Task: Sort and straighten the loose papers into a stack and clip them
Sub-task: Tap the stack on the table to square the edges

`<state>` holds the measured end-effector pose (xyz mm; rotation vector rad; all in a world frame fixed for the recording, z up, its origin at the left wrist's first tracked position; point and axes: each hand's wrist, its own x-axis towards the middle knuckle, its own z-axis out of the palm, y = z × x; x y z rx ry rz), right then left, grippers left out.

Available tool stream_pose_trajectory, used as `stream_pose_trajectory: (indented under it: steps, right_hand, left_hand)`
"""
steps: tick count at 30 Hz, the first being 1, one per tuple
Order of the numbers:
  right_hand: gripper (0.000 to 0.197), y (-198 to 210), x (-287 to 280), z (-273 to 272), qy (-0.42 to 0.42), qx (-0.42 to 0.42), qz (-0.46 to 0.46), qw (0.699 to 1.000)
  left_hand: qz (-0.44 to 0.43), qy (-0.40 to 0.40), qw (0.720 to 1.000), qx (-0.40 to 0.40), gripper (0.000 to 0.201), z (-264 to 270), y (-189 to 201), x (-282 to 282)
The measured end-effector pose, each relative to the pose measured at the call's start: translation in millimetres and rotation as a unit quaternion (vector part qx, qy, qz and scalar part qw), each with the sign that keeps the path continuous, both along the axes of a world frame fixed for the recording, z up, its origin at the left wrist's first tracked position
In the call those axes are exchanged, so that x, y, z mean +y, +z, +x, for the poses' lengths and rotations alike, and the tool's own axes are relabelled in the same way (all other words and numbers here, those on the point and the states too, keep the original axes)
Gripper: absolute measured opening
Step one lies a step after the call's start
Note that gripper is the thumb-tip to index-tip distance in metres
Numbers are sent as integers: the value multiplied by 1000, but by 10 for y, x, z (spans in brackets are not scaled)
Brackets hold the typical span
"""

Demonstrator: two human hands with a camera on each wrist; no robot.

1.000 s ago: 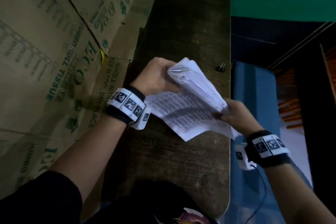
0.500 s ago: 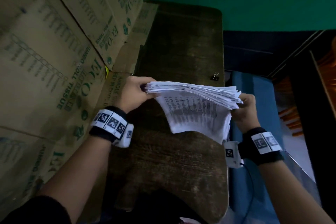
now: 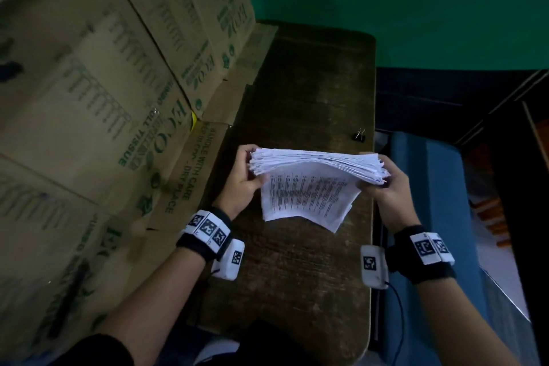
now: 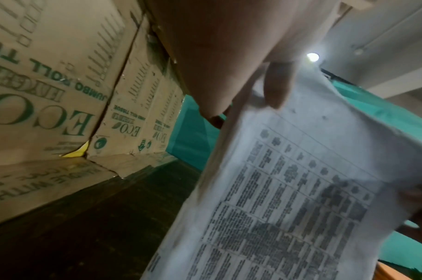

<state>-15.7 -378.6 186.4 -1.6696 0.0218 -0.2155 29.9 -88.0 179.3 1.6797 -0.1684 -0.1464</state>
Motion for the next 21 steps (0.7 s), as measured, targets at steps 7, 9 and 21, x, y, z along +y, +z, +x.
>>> stream_pose_trajectory:
  steps: [7,9,21]
  right_hand:
    - [36,6,292,4,-34,16,-2,999]
    - [33,60,322,18,-58,14,-10,998]
    - [28,-598,320,-95,-12,121,-120,985]
  left_hand:
    - [11,30,999,12,27,97,-1,-189]
    - [-8,44,999,0,29,129,54,-204]
    - [27,-4,995,-94,34,229,-16,-22]
